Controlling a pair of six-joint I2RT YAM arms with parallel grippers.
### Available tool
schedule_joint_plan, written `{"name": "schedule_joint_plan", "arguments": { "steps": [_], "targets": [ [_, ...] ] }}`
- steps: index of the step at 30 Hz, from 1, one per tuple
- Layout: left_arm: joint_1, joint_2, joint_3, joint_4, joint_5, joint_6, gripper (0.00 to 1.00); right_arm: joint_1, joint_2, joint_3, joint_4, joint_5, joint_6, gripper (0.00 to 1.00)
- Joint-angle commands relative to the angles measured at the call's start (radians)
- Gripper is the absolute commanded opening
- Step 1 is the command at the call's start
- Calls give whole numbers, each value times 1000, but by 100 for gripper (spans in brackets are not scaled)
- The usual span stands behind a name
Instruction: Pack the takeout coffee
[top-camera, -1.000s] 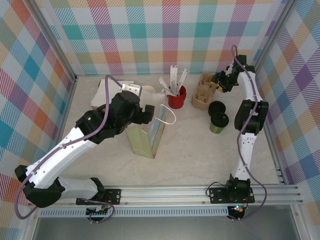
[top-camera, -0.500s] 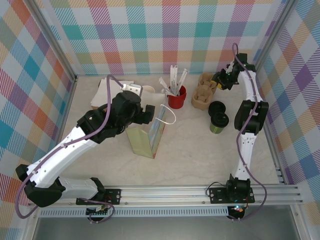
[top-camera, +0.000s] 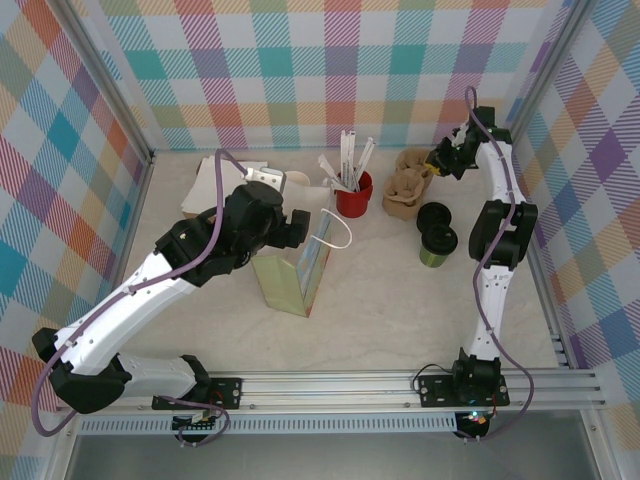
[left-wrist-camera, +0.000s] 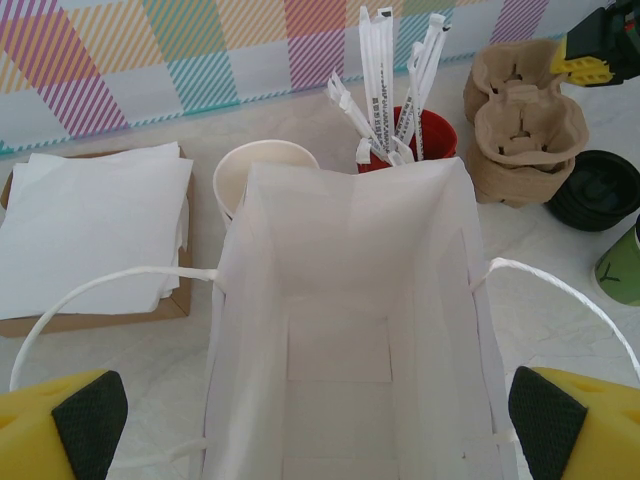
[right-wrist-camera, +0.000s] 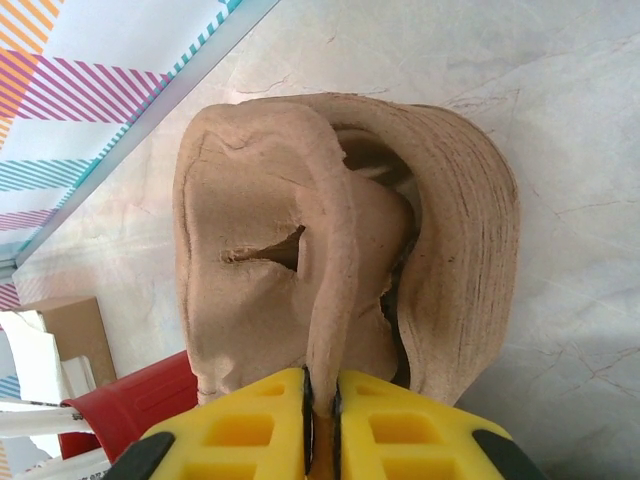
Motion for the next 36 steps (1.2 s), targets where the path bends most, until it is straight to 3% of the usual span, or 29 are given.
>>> {"name": "schedule_joint_plan", "arguments": {
  "steps": [1,17,28,36],
  "targets": [
    [-12,-6,31,-1,-2,11,100,-3,-80,-33,12,-18,-18,12],
    [-11,-41,-14,87,123,-107,100,-2,-384,-300,124,-7,-15,12],
    [-11,-24,-27,164,276,-242,100,1,-745,-663,296,-96,70,12],
    [-12,17,-28,273,424,-310,98,25,-1066,-1024,537,-126,282,14]
  ]
}}
